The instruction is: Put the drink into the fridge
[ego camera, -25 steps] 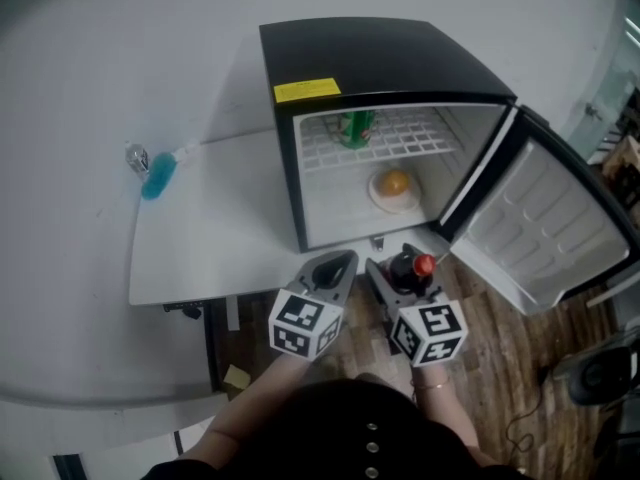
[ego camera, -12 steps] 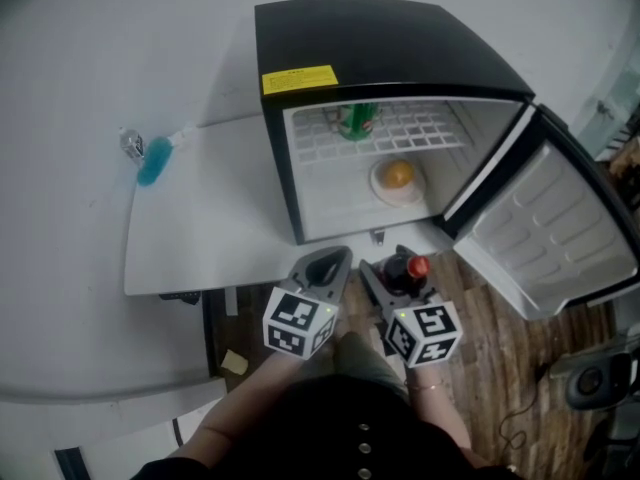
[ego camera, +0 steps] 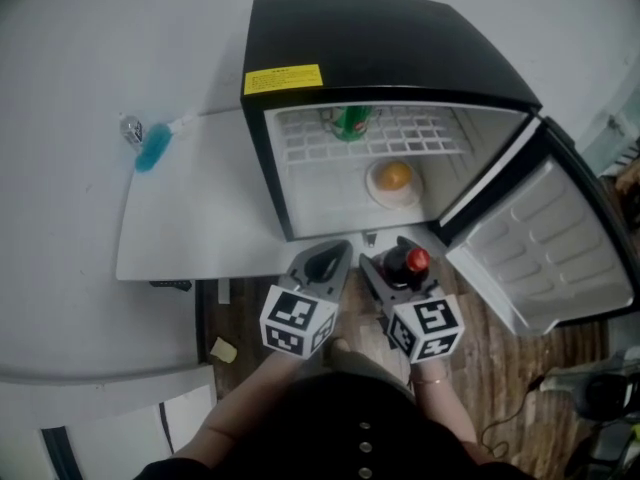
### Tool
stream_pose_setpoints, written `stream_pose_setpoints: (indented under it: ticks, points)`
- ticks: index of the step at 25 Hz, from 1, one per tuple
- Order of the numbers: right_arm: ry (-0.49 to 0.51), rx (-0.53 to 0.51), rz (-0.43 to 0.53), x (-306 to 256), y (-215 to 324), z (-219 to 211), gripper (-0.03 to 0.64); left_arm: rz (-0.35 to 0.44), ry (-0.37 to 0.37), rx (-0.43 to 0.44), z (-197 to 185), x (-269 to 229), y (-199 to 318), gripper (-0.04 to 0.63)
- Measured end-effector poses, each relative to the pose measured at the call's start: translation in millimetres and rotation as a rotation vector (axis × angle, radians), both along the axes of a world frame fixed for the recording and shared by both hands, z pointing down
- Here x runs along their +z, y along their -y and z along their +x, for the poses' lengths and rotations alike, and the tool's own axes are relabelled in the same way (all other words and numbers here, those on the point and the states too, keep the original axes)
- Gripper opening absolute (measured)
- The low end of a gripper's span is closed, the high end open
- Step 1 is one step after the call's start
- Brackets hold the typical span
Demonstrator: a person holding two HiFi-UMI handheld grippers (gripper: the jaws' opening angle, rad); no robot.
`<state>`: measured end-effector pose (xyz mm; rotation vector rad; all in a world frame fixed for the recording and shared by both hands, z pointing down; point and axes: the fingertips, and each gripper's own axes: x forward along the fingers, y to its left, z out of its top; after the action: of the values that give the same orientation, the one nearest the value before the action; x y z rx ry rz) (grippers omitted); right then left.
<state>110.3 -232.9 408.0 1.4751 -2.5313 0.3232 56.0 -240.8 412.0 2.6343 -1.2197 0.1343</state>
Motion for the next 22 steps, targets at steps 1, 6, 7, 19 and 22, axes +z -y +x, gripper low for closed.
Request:
stream_pose_setpoints:
  ticks: [1,6,7,19,22]
  points:
    - [-0.004,0.004,0.001,-0.5,2.1,3.8,0.318,-0.001,0.001,-0.003,2.1,0.1,0.5,0.006]
    - [-0.016,-0.010,0.007,1.4,13.6,10.2,0.318,-0.004,0.016,-0.018,5.3,2.9,7.9,0.006]
    - [-0.024,-0.019,0.008,2.0,16.3,9.7,0.318,-0.001,0.021,-0.018,5.4,3.7,10.3,0.006]
    - [-0.077,-0.111,0.004,15.1,44.3,-8.9,0.318,-0.037,0.056,-0.031,-8.9,28.9,36.0,0.006]
    - [-0.069,-0.118,-0.001,20.9,51.9,-13.1,0.318,-0.030,0.061,-0.024,-9.8,31.9,40.3,0.006]
